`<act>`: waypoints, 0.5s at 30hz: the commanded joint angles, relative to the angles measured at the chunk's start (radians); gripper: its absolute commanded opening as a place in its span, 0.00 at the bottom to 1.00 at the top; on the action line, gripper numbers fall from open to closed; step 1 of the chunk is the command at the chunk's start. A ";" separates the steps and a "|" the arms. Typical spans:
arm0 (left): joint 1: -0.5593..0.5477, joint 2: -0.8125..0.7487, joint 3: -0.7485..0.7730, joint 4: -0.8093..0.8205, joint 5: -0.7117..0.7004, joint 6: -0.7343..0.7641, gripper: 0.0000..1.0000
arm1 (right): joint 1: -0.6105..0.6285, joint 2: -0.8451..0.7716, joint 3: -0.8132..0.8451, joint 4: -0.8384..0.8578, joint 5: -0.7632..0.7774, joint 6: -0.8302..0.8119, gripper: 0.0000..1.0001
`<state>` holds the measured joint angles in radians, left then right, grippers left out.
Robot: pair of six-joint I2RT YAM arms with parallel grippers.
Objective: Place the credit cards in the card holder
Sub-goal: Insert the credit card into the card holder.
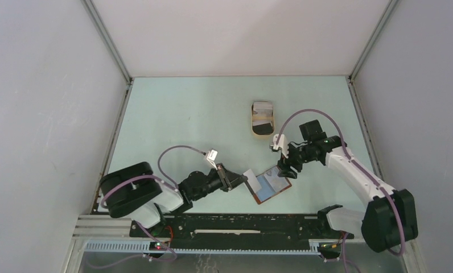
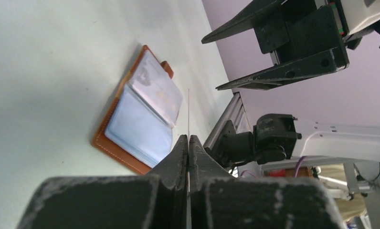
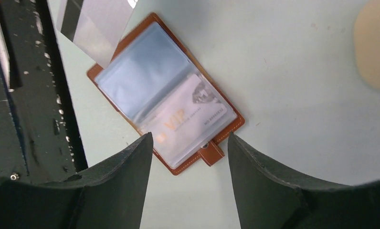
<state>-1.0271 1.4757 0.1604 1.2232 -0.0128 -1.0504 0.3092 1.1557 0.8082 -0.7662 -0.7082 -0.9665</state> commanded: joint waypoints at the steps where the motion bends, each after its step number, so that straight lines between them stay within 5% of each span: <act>1: 0.012 0.117 0.062 0.180 -0.029 -0.123 0.00 | -0.009 0.074 0.032 0.049 0.099 0.038 0.67; 15: -0.043 0.234 0.085 0.189 -0.175 -0.185 0.00 | -0.042 0.240 0.039 0.089 0.193 0.083 0.64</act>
<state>-1.0485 1.6783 0.2028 1.3647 -0.1337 -1.2098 0.2741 1.3647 0.8085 -0.7052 -0.5579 -0.9085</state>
